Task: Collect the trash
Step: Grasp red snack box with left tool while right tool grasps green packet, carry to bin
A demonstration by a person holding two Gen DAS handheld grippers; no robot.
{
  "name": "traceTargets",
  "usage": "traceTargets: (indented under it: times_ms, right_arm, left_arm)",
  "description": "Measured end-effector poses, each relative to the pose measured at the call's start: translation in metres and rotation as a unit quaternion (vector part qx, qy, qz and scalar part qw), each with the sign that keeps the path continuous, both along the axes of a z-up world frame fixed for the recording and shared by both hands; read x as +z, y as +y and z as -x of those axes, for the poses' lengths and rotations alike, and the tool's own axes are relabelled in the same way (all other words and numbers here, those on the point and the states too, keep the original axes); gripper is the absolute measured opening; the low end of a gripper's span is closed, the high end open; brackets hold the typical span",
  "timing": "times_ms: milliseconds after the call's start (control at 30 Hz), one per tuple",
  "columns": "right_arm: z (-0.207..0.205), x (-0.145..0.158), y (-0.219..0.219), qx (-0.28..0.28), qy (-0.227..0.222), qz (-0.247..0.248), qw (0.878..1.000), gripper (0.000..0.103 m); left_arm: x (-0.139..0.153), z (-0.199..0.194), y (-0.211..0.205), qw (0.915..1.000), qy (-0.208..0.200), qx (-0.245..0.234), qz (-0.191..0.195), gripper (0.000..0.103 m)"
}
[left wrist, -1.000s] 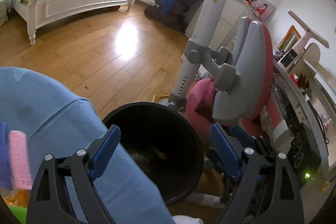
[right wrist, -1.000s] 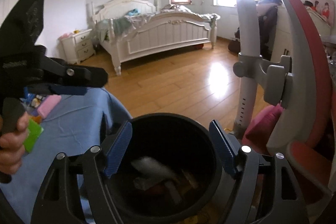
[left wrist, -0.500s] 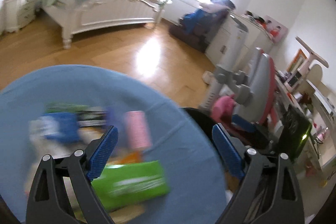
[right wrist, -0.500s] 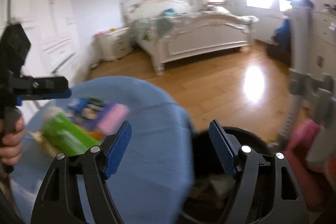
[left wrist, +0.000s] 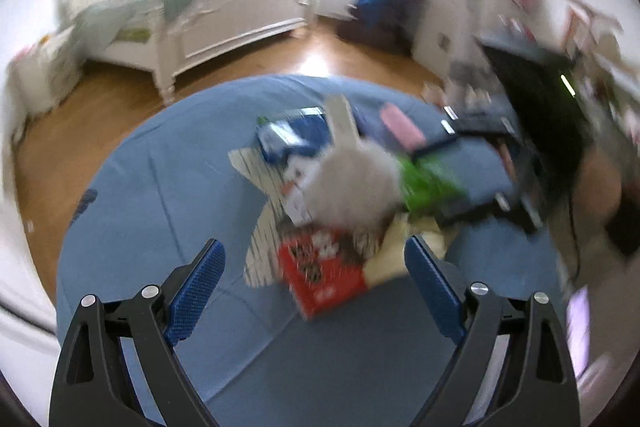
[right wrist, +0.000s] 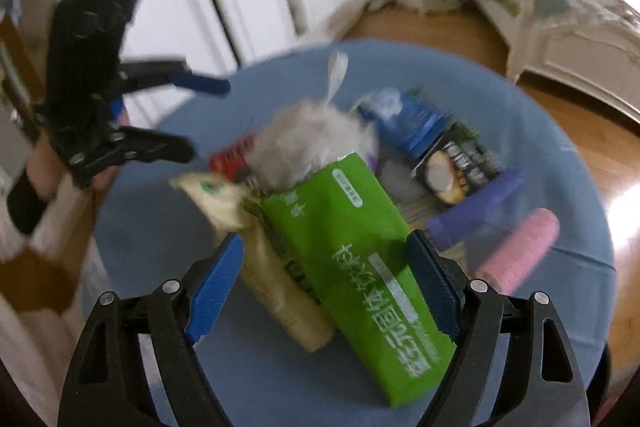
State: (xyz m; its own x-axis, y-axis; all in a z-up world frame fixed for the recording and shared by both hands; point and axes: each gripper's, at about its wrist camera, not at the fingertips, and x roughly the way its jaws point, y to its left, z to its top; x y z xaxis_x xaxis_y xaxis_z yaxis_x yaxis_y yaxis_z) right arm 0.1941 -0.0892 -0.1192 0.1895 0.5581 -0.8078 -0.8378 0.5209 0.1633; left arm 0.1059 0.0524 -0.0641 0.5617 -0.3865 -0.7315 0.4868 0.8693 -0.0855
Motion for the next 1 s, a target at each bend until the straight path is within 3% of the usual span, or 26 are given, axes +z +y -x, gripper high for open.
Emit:
traceTargets:
  times_ms: [67,133,233,267,333,433,500,567,600,633,667,733,800,1000]
  right_arm:
    - [-0.006,0.004,0.0,-0.006,0.013,-0.01,1.0,0.081]
    - [-0.011,0.009,-0.001,-0.022,0.017,-0.009,1.0,0.055]
    - [-0.008,0.013,-0.007,-0.029,0.013,-0.012,0.999,0.055]
    - [-0.006,0.014,-0.01,-0.03,0.01,-0.013,0.999,0.056]
    - [-0.004,0.014,-0.017,-0.028,0.011,-0.012,0.999,0.086]
    - [-0.004,0.015,-0.02,-0.01,0.002,-0.002,1.0,0.093]
    - [-0.006,0.007,-0.013,-0.012,-0.013,0.036,0.999,0.093]
    - [-0.004,-0.006,-0.009,-0.013,-0.005,0.052,0.999,0.092]
    - [-0.005,-0.012,-0.008,-0.014,0.0,0.054,0.998,0.085]
    - [-0.008,-0.016,-0.008,-0.019,0.004,0.057,0.998,0.07]
    - [-0.008,-0.017,-0.008,-0.025,0.0,0.054,0.998,0.069]
    - [-0.009,-0.016,-0.012,-0.032,0.01,0.032,0.999,0.056]
    - [-0.005,-0.009,-0.02,-0.043,0.011,0.001,0.999,0.048]
    - [0.014,0.02,-0.066,-0.109,0.014,-0.12,0.987,0.042]
  left_arm:
    - [-0.006,-0.001,0.0,0.9994,-0.008,-0.029,-0.013,0.091]
    - [-0.009,-0.003,-0.002,0.9983,-0.007,-0.055,-0.02,0.091]
    - [-0.015,-0.009,-0.015,0.993,-0.015,-0.104,-0.054,0.091]
    - [-0.019,-0.008,-0.02,0.99,-0.014,-0.125,-0.063,0.091]
    - [-0.023,-0.011,-0.025,0.9843,-0.013,-0.157,-0.08,0.091]
    - [-0.029,-0.021,-0.032,0.9806,-0.011,-0.172,-0.094,0.091]
    - [-0.034,-0.03,-0.036,0.9806,0.002,-0.17,-0.099,0.089]
    - [-0.038,-0.031,-0.039,0.9797,0.003,-0.171,-0.105,0.079]
    - [-0.04,-0.029,-0.04,0.9799,-0.002,-0.165,-0.113,0.077]
    - [-0.04,-0.027,-0.04,0.9812,-0.006,-0.155,-0.115,0.073]
    - [-0.039,-0.025,-0.039,0.9846,-0.008,-0.139,-0.105,0.069]
    - [-0.034,-0.019,-0.036,0.9897,-0.012,-0.118,-0.08,0.059]
    - [-0.028,-0.009,-0.035,0.9911,-0.027,-0.107,-0.074,0.057]
    - [-0.016,0.008,-0.023,0.9982,-0.042,-0.024,-0.035,0.055]
